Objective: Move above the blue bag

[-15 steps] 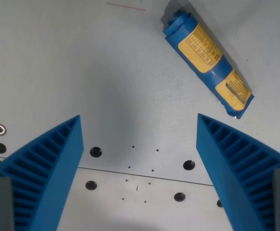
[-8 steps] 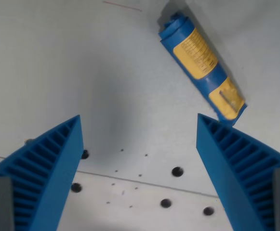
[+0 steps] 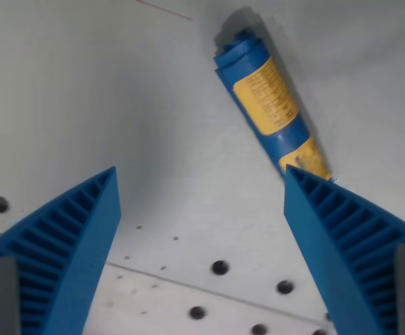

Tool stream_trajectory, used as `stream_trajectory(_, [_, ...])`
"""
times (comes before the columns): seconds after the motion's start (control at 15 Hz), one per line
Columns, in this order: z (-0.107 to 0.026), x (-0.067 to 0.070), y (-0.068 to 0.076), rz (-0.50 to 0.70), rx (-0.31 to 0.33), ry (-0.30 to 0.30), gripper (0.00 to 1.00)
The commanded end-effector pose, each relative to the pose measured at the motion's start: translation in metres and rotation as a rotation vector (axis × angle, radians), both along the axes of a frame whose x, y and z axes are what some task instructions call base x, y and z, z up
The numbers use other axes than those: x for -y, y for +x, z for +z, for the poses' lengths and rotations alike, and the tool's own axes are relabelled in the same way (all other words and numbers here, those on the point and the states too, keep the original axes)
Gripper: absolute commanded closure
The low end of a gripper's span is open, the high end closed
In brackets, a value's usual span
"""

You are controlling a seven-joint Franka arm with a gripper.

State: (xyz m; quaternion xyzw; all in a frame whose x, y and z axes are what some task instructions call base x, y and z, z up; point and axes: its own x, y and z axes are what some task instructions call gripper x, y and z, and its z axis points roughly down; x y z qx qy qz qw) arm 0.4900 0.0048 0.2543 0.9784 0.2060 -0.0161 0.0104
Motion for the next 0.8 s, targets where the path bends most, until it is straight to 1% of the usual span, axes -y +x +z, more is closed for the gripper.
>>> stream_trajectory(0.07, [-0.011, 0.009, 0.001, 0.251, 0.055, -0.019, 0.00])
stream_trajectory(0.6, [-0.041, 0.028, 0.006, 0.403, 0.060, -0.046, 0.00])
stream_trajectory(0.8, [-0.052, 0.034, 0.008, 0.442, 0.061, -0.049, 0.00])
